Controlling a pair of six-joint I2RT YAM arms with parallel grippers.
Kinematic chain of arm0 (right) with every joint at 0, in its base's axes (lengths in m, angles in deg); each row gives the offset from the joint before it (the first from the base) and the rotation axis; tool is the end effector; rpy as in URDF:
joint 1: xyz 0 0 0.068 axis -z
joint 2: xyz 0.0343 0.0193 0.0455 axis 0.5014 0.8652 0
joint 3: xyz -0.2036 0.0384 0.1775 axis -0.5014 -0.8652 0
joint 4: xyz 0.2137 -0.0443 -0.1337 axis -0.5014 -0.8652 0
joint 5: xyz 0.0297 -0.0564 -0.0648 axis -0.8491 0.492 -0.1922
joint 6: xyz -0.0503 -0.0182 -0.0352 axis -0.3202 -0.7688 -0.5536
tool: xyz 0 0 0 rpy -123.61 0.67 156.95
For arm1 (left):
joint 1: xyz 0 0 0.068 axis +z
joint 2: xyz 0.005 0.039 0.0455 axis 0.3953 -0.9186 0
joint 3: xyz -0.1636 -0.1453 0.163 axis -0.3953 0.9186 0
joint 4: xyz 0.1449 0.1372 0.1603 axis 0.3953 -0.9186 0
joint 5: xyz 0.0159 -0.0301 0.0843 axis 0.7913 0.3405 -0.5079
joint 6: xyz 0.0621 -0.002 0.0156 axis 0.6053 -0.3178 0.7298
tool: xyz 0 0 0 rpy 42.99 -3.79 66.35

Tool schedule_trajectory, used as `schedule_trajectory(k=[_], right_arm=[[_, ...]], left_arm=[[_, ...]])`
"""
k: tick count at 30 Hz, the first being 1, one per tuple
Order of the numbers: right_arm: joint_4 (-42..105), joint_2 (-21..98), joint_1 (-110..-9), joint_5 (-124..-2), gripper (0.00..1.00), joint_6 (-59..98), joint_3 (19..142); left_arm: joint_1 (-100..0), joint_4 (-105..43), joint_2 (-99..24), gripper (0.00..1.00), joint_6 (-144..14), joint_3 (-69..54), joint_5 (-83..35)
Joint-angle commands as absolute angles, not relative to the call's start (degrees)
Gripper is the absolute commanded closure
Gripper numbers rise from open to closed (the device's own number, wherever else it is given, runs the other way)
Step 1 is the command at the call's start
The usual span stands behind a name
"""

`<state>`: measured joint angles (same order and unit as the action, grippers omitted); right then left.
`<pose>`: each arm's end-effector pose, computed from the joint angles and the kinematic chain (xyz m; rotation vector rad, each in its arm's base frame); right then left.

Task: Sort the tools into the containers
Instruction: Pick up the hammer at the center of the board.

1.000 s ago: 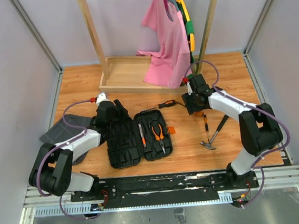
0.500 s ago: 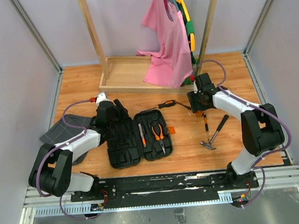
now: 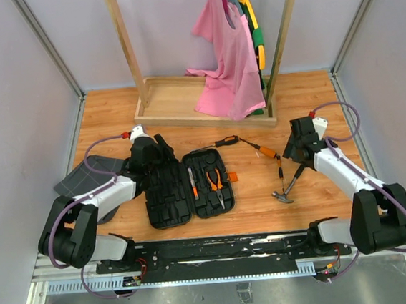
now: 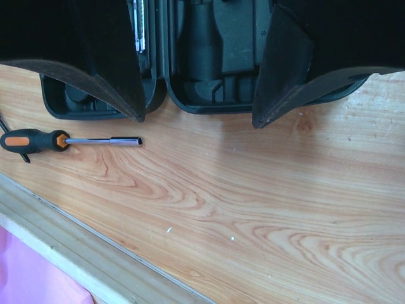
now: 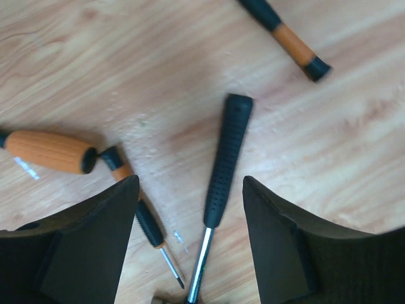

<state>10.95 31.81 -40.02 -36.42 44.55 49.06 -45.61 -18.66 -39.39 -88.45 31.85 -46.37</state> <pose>0.2603 0.0289 0.2076 0.5989 2.3153 -0.0731 0.2638 -0.0953 0.1836 -0.3795 2.0678 -0.3442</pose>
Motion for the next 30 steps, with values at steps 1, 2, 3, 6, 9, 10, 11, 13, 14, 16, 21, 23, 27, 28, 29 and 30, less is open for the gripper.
schedule_trajectory(k=[1,2,3,6,9,10,11,13,14,16,21,23,27,28,29,30], right_arm=[[9.5,28.4,-36.9,-32.4,0.32,55.9,44.4],[9.5,28.0,-36.5,-32.9,0.32,56.4,43.6],[9.4,27.7,-36.1,-33.4,0.32,56.8,43.1],[9.1,27.7,-35.6,-34.4,0.33,57.5,42.1],[9.1,28.8,-35.1,-36.4,0.37,57.8,41.9],[9.1,29.3,-35.1,-36.8,0.39,57.7,41.9],[9.1,30.2,-35.0,-37.3,0.41,57.5,42.0],[8.9,31.5,-34.8,-38.2,0.45,56.8,42.3],[8.7,32.3,-34.7,-38.6,0.47,56.6,42.5],[8.6,33.5,-34.7,-39.2,0.49,56.3,42.5],[9.5,35.8,-34.4,-39.1,0.54,56.2,42.0],[10.0,36.6,-34.2,-39.2,0.56,56.1,41.8],[10.1,37.9,-33.4,-40.5,0.61,55.7,41.7],[10.3,37.9,-33.3,-40.7,0.63,55.7,41.4],[10.8,37.6,-33.2,-40.8,0.66,55.9,40.9],[11.2,37.3,-32.9,-41.1,0.69,56.1,40.3]], left_arm=[[-45.9,-17.7,-38.2,0.28,-88.2,30.7,-46.7],[-45.9,-17.8,-37.9,0.28,-88.2,30.8,-46.9],[-45.9,-17.8,-37.8,0.28,-88.1,30.8,-47.0],[-45.9,-17.9,-37.5,0.28,-88.1,30.9,-46.8],[-45.9,-17.8,-37.7,0.28,-88.0,30.8,-46.8],[-45.9,-17.9,-37.8,0.28,-88.1,30.7,-46.8],[-45.9,-17.9,-37.8,0.28,-88.0,30.7,-46.8],[-45.9,-18.0,-37.9,0.28,-87.9,30.7,-47.0],[-45.9,-18.1,-38.0,0.28,-87.9,30.6,-47.2],[-45.9,-18.3,-37.9,0.28,-87.9,30.5,-47.2],[-45.9,-18.3,-37.6,0.28,-87.9,30.5,-46.8],[-45.9,-18.4,-37.3,0.28,-87.8,30.6,-47.0],[-45.9,-18.7,-36.9,0.28,-87.6,30.5,-48.0],[-45.9,-18.9,-36.8,0.28,-87.5,30.5,-48.0],[-45.9,-18.9,-36.7,0.28,-87.5,30.5,-47.9],[-45.9,-18.9,-36.5,0.28,-87.5,30.6,-47.9]])
